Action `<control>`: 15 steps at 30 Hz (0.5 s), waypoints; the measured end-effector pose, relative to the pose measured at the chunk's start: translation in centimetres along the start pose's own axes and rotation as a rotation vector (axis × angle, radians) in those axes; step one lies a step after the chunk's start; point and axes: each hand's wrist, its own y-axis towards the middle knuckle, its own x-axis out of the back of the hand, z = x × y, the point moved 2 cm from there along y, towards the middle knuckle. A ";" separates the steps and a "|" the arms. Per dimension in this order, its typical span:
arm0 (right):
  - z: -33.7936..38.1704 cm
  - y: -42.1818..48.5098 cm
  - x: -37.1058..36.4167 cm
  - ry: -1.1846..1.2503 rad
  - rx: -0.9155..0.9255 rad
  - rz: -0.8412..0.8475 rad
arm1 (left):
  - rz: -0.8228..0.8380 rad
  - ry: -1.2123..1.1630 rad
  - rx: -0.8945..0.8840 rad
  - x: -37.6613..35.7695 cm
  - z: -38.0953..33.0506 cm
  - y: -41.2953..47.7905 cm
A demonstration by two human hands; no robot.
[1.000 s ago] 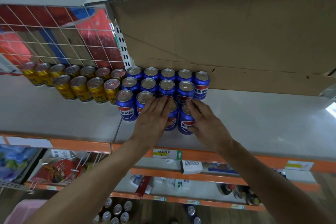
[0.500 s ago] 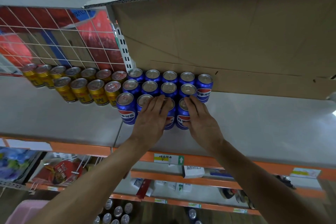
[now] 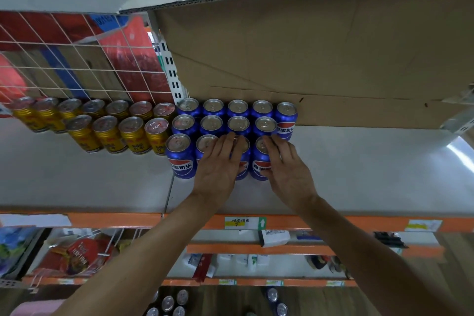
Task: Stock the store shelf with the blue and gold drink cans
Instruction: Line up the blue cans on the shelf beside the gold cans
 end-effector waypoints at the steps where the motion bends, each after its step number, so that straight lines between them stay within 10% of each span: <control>1: 0.1 -0.1 0.0 -0.007 -0.011 0.003 | 0.010 -0.004 -0.001 0.1 0.0 0.0; 15: 1.3 -2.7 3.2 -0.047 -0.093 -0.029 | 0.023 -0.193 -0.120 3.8 -2.3 -1.9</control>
